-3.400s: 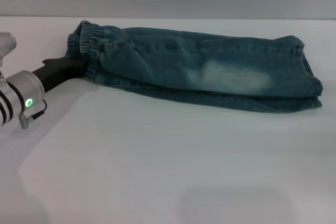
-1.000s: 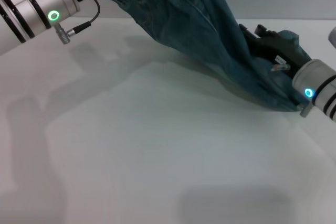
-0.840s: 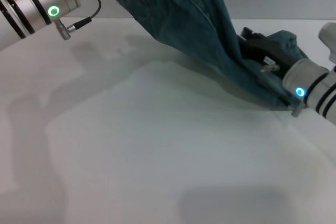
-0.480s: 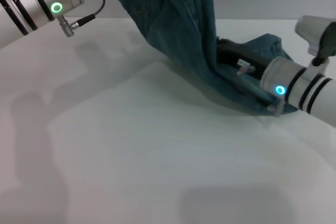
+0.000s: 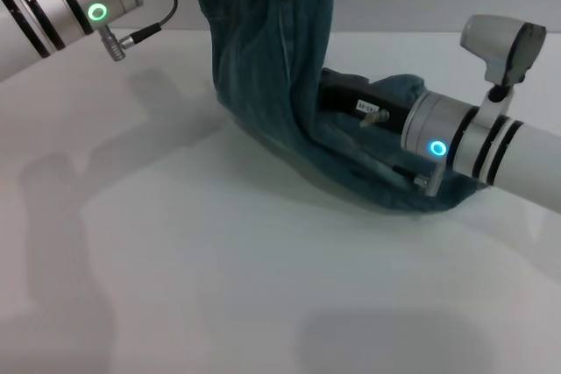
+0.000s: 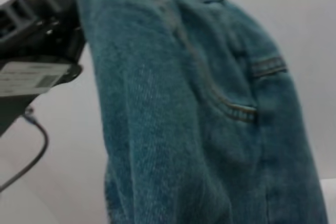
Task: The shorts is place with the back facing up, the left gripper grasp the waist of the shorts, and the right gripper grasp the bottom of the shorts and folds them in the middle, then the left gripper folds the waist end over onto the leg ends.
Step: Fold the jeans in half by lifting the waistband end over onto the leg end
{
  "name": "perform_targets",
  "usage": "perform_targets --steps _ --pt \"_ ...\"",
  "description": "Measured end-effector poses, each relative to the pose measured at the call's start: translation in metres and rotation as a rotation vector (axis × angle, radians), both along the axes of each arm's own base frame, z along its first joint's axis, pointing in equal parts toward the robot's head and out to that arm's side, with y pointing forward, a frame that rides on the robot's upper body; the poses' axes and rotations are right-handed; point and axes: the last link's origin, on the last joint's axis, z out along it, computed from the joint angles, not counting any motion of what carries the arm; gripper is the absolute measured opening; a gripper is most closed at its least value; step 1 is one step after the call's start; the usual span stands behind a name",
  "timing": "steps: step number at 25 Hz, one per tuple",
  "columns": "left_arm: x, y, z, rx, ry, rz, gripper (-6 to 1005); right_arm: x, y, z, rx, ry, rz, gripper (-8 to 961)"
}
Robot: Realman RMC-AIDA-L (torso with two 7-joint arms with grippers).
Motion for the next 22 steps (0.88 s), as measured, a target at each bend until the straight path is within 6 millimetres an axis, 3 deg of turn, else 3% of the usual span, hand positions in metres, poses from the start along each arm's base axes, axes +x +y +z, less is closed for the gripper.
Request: perform_targets --steps 8,15,20,22 --pt "-0.007 -0.002 -0.004 -0.011 0.012 0.021 60 0.013 -0.005 0.003 0.003 -0.008 -0.023 568" --pt "-0.007 -0.008 -0.017 -0.054 0.067 -0.002 67 0.055 -0.019 0.024 0.092 -0.016 -0.068 568" --pt "-0.006 -0.012 -0.024 -0.082 0.088 -0.016 72 0.092 -0.030 0.052 0.250 -0.028 -0.124 568" --pt "-0.006 -0.012 -0.025 -0.085 0.090 -0.018 74 0.097 -0.031 0.058 0.282 -0.031 -0.139 568"
